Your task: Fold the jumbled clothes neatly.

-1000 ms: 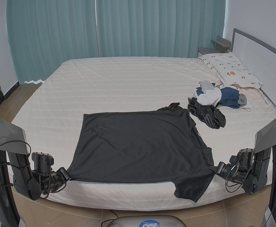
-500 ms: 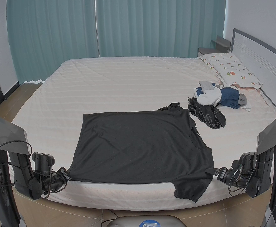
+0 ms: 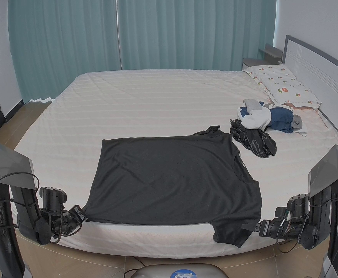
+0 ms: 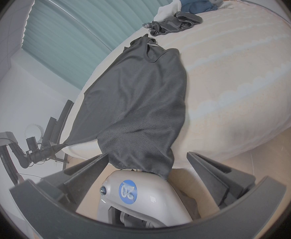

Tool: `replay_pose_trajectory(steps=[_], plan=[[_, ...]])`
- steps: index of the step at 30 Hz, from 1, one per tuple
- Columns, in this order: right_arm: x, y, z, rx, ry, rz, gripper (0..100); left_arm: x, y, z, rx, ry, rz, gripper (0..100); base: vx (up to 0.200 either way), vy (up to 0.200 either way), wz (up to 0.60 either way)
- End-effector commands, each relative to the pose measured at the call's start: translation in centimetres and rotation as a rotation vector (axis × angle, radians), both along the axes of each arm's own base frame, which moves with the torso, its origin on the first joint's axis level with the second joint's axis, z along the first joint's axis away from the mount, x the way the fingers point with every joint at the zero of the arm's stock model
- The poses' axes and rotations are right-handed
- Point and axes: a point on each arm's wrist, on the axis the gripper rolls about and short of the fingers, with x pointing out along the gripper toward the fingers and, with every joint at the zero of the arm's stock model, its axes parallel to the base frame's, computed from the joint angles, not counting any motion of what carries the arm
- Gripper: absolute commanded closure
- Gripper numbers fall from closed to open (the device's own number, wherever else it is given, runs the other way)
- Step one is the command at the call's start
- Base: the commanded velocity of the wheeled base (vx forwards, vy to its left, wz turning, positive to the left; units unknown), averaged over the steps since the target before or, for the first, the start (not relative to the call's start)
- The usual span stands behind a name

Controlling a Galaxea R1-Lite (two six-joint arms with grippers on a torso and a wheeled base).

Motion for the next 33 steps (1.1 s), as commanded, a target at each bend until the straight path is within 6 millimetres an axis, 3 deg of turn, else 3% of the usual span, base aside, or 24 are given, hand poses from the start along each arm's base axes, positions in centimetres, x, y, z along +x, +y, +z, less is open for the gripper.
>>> replay_pose_trajectory(steps=[1, 10, 11, 23, 33], plan=[[0.5, 0.8, -0.2, -0.007, -0.023, 0.016, 0, 0.0, 0.0, 0.0, 0.0, 0.0, 0.0, 100, 0.0, 0.0, 0.0], [1.0, 1.2, -0.6, -0.016, -0.036, 0.011, 0, 0.0, 0.0, -0.1, 0.001, 0.0, 0.001, 100, 0.0, 0.0, 0.0], [1.0, 1.1, -0.6, -0.015, -0.036, 0.009, 100, 0.0, 0.0, -0.1, 0.0, 0.002, 0.0, 100, 0.0, 0.0, 0.0], [0.3, 0.1, -0.4, -0.059, -0.018, -0.049, 100, 0.0, 0.0, -0.1, 0.002, 0.002, 0.0, 100, 0.0, 0.0, 0.0], [-1.4, -1.4, 1.7, -0.068, -0.026, -0.078, 100, -0.3, 0.0, 0.2, 0.022, -0.002, -0.01, 100, 0.0, 0.0, 0.0]])
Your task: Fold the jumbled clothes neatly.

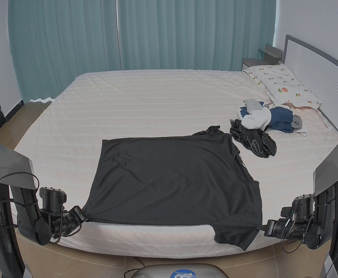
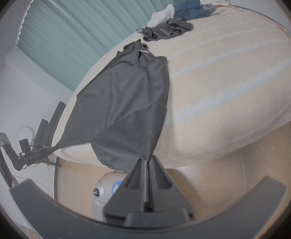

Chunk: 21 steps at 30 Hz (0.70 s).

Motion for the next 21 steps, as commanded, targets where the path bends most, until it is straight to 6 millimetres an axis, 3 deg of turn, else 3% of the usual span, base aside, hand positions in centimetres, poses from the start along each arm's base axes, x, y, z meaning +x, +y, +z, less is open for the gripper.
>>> replay_pose_trajectory(steps=[1, 21], plan=[[-0.8, -0.7, 1.2, -0.003, -0.026, -0.002, 100, -0.2, 0.0, 0.2, 0.023, -0.002, -0.011, 100, 0.0, 0.0, 0.0], [-2.5, -1.0, 3.8, -0.017, -0.005, 0.076, 100, -1.9, 0.1, 1.4, 0.139, -0.001, -0.07, 100, 0.0, 0.0, 0.0]])
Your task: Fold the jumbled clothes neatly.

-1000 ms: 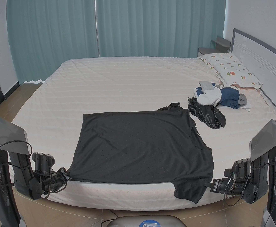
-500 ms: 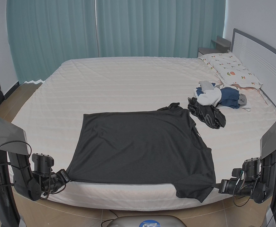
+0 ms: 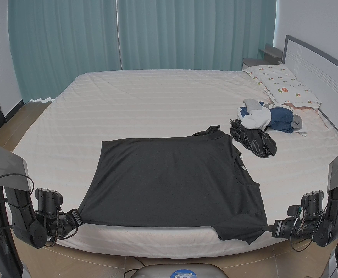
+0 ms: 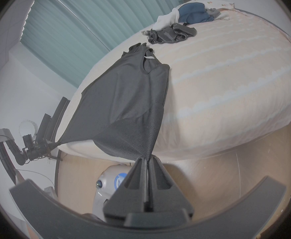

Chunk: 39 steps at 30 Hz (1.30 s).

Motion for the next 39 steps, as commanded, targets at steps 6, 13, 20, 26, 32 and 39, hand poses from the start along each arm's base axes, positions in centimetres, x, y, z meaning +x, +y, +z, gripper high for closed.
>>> replay_pose_trajectory(steps=[6, 13, 20, 26, 32, 39], plan=[[-1.7, 0.0, 2.3, -0.001, 0.001, 0.095, 100, -1.4, 0.0, 0.5, 0.04, 0.017, -0.044, 100, 0.0, 0.0, 0.0], [-2.1, 0.0, 2.5, -0.013, 0.014, 0.107, 100, -3.1, 0.0, 1.0, 0.103, 0.046, -0.117, 100, 0.0, 0.0, 0.0], [-2.6, -0.1, 2.4, -0.042, 0.034, 0.148, 100, -4.2, -0.2, 1.3, 0.125, 0.062, -0.154, 100, 0.0, 0.0, 0.0], [-3.0, -0.1, 2.9, -0.048, 0.034, 0.155, 100, -5.4, -0.8, 1.2, 0.148, 0.112, -0.217, 100, 0.0, 0.0, 0.0], [-3.0, -0.4, 2.9, -0.049, 0.044, 0.135, 100, -6.3, -1.2, 1.2, 0.153, 0.179, -0.254, 100, 0.0, 0.0, 0.0], [-3.6, -0.5, 3.1, -0.073, 0.059, 0.166, 100, -6.7, -1.2, 1.5, 0.154, 0.197, -0.261, 100, 0.0, 0.0, 0.0]])
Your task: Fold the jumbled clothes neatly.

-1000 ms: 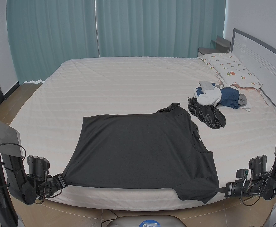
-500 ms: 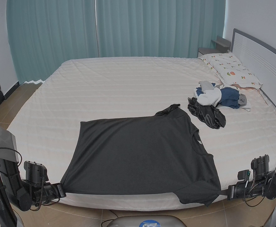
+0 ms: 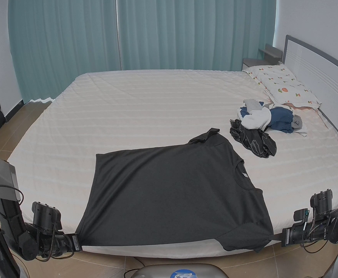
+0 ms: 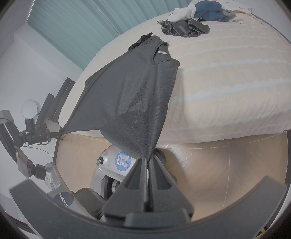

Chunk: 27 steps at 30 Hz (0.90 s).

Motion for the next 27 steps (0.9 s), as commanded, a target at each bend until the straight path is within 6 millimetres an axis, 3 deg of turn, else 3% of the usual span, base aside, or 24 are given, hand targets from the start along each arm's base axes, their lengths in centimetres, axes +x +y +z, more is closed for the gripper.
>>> replay_pose_trajectory(steps=[1, 9, 16, 27], plan=[[-0.5, -0.1, 0.3, -0.004, -0.009, 0.004, 100, -0.5, 0.0, 0.4, -0.001, -0.002, -0.005, 100, 0.0, 0.0, 0.0], [-0.1, 0.0, 0.8, 0.003, -0.063, 0.003, 100, 0.4, 0.0, 1.3, -0.024, -0.077, 0.01, 100, 0.0, 0.0, 0.0], [1.9, 0.1, 1.3, 0.049, -0.216, -0.016, 100, 3.3, -0.2, 2.9, -0.139, -0.24, 0.126, 100, 0.0, 0.0, 0.0], [5.0, 0.7, 1.7, 0.158, -0.378, -0.166, 100, 5.1, 0.6, 4.0, -0.199, -0.375, 0.214, 100, 0.0, 0.0, 0.0]])
